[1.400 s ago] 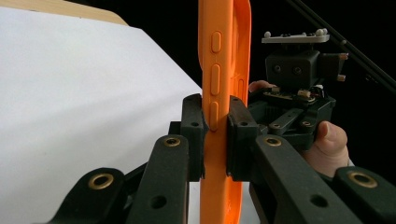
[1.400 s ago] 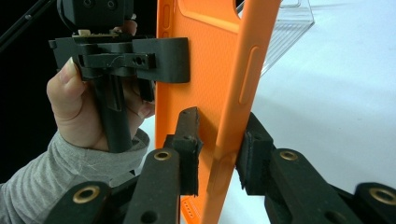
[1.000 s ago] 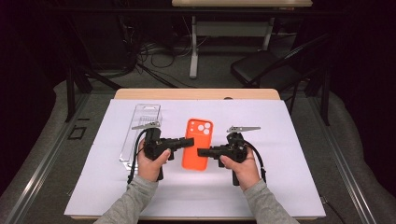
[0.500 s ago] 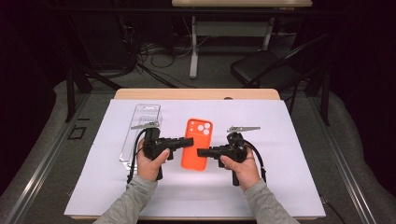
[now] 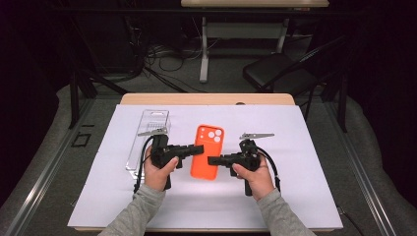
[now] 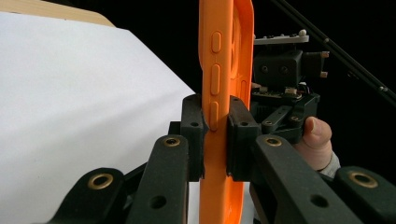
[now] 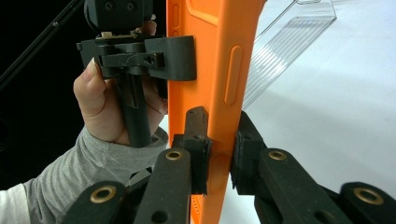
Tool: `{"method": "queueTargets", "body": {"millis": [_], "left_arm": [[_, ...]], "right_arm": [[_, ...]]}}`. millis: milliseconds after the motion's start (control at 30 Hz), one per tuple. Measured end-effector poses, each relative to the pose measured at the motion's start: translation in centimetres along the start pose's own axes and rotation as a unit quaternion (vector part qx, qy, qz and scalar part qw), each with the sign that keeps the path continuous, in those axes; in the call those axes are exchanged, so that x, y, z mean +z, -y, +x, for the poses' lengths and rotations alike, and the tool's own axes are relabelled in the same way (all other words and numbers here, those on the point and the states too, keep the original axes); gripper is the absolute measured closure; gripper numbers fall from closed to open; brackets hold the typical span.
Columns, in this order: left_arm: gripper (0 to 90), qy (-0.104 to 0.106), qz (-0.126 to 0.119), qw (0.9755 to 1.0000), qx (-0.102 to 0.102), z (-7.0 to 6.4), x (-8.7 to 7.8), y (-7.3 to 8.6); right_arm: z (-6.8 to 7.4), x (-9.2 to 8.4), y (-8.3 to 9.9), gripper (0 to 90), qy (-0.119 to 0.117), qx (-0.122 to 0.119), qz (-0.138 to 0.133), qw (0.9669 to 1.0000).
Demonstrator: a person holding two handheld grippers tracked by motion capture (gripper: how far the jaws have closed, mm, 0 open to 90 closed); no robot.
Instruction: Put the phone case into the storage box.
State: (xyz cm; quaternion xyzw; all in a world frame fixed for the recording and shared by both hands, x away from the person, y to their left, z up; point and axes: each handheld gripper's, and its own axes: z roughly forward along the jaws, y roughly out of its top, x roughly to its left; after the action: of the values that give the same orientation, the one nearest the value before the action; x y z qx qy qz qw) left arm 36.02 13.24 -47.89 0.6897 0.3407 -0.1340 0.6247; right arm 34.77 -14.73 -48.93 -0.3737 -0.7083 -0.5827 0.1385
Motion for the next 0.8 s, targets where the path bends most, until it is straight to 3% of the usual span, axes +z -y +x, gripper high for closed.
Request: {"method": "queueTargets", "body": {"millis": [800], "left_arm": [[78.9, -0.005, -0.007, 1.0, 0.003, -0.1, -0.04, -0.04]], "right_arm": [[0.13, 0.0, 0.04, 80.4, 0.002, -0.001, -0.006, 1.0]]}}
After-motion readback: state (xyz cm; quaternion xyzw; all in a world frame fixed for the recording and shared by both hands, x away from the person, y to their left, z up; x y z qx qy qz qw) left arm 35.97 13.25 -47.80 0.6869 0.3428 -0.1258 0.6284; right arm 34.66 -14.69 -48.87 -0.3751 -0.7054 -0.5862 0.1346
